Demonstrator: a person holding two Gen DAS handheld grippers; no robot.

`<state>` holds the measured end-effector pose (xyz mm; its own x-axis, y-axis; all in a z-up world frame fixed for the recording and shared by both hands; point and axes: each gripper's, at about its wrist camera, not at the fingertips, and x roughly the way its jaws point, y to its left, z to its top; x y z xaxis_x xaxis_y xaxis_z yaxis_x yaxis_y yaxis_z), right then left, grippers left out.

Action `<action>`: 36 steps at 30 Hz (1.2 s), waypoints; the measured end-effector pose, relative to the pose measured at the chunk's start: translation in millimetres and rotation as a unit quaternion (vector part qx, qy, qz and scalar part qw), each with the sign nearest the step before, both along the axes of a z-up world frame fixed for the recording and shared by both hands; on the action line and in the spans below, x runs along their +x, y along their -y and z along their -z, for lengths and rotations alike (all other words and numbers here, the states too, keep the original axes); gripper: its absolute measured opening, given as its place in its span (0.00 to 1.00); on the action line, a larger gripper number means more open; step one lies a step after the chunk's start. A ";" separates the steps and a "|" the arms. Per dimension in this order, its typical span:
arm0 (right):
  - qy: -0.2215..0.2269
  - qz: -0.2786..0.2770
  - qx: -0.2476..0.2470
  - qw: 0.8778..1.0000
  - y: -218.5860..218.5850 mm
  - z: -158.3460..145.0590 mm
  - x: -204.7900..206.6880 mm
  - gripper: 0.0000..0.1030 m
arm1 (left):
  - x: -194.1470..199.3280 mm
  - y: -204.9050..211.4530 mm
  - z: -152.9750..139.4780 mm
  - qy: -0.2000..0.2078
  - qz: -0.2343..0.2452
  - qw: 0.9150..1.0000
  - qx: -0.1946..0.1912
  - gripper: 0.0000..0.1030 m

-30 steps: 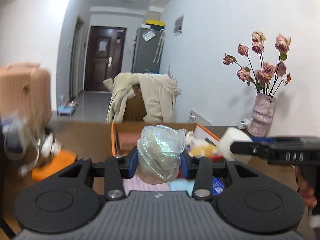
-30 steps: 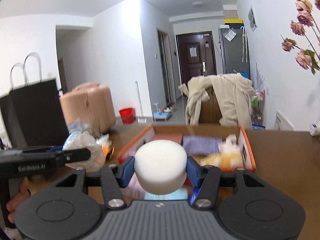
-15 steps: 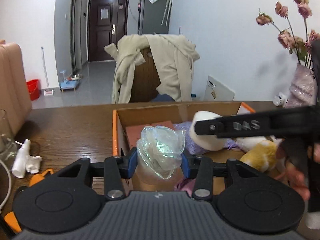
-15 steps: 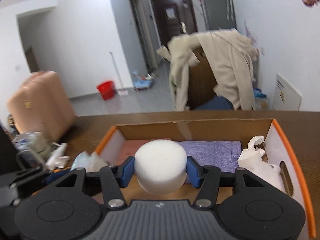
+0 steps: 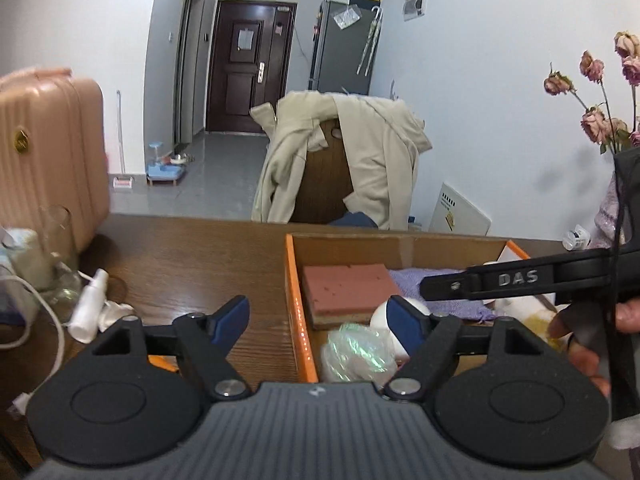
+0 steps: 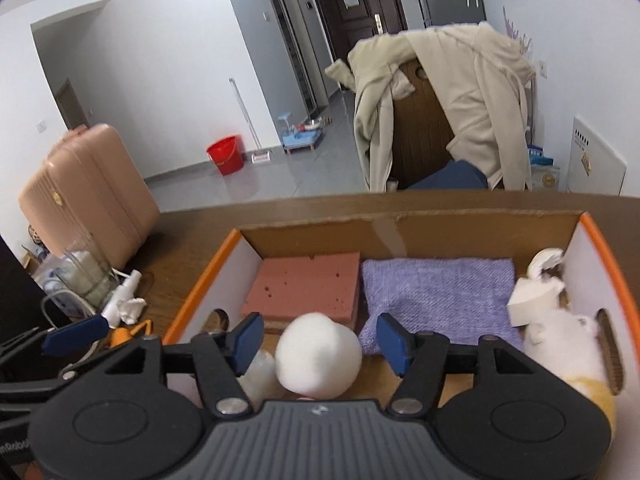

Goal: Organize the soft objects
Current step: 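Carry the cylinder and bag into the box and open both grippers, then withdraw both grippers toward the blue handkerchief pack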

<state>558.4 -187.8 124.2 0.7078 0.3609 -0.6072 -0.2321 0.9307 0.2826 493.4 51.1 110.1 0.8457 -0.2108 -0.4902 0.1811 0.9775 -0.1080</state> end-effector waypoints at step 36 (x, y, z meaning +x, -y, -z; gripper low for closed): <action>0.098 -0.024 -0.056 0.993 123.6 41.6 -262.6 0.72 | -231.2 44.9 22.6 0.001 -0.086 0.996 0.022 0.91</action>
<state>295.8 -311.4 82.6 0.8007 0.3348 -0.4967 -0.3169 0.9404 0.1231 262.2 6.2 87.5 0.8680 -0.0401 -0.4949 0.0098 0.9979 -0.0638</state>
